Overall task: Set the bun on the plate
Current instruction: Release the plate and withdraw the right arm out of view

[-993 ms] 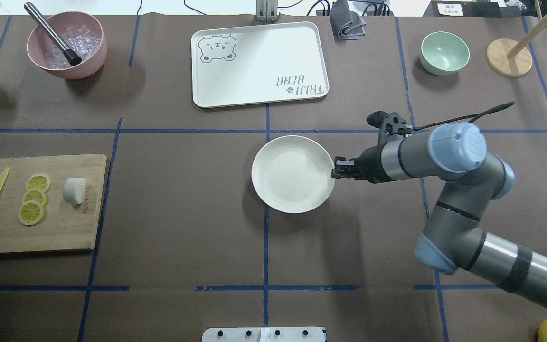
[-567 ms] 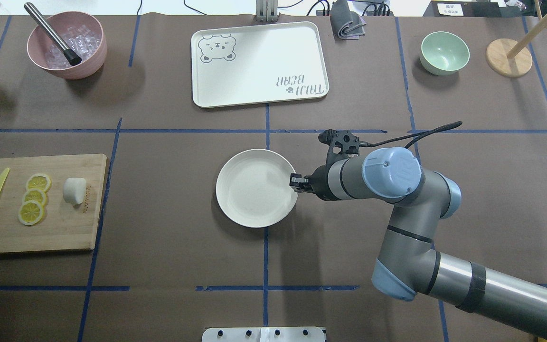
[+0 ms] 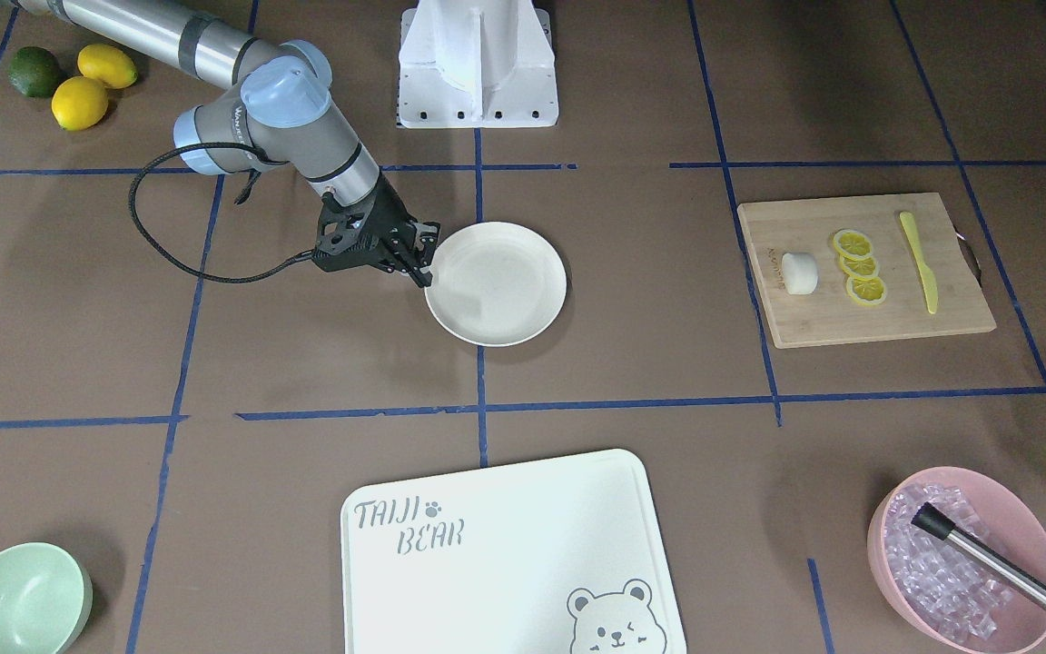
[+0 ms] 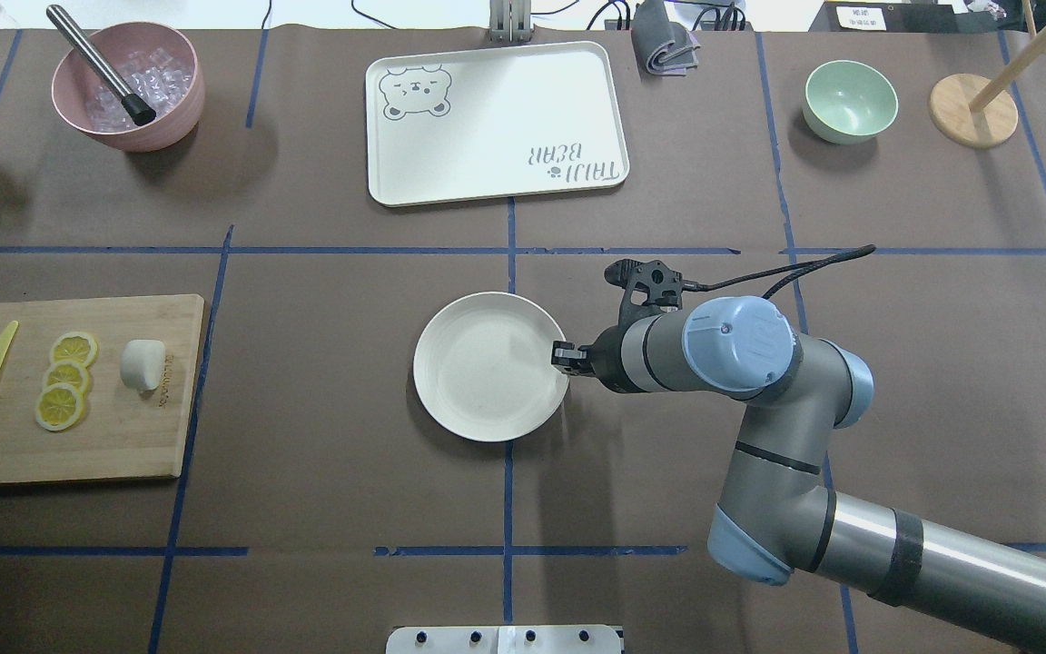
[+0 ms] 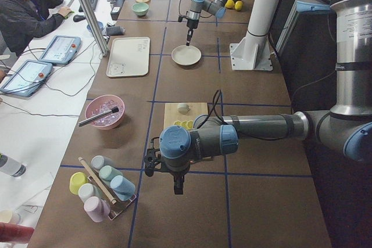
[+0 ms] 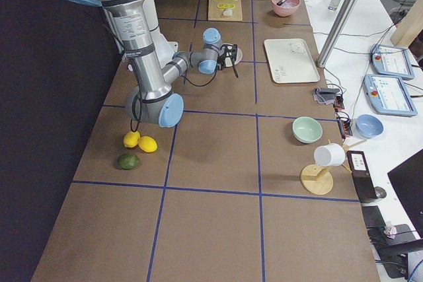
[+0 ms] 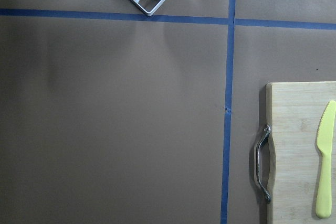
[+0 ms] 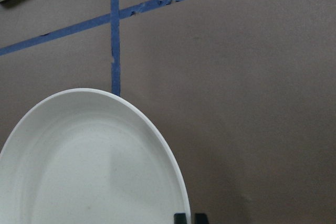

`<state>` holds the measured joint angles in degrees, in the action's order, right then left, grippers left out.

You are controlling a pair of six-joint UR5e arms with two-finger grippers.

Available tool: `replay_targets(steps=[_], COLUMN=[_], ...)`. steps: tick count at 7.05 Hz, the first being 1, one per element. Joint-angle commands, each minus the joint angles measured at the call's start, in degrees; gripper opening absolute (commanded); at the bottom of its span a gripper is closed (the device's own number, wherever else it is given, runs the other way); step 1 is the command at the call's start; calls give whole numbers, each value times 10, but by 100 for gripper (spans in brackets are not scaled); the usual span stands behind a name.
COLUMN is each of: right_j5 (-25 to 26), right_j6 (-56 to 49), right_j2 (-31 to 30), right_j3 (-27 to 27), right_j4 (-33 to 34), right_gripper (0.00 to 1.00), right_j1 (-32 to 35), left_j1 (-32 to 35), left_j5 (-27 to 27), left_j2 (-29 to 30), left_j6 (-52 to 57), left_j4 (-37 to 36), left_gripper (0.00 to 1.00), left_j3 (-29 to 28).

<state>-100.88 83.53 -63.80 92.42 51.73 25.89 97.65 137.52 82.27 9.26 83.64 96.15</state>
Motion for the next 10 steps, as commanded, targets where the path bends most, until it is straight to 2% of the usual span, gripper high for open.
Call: replay_targets(steps=[1,2,3,4,6,7,8,10], right_j5=[-5,-44,-93,-126,-181,-200,-201,-216], right_j6=[0,-1,-14,-86,-292,-395,-506,-709], right_j2=[-3,-1,4,2,-2,-4,-35,-101], right_j3=[8,9,23,39,40,41,53,59], right_j4=[2,46,126,188,314,371,413,442], right_gripper=[100,100,100,100,100,100,100,100], right_j1=[18,58,105,150,245,297,343,440], left_j1=[0,0,0,0,0,0,-1,-10], left_j5=[-1,0,0,3,6,6,6,8], left_j2=[0,0,1,1,14,13,11,15], left_j6=[3,4,4,0,-1,-1,-2,2], left_j4=[1,1,1,1,21,61,81,85], left_gripper=[100,100,100,100,100,100,100,100], left_j3=[4,9,10,14,29,34,31,35])
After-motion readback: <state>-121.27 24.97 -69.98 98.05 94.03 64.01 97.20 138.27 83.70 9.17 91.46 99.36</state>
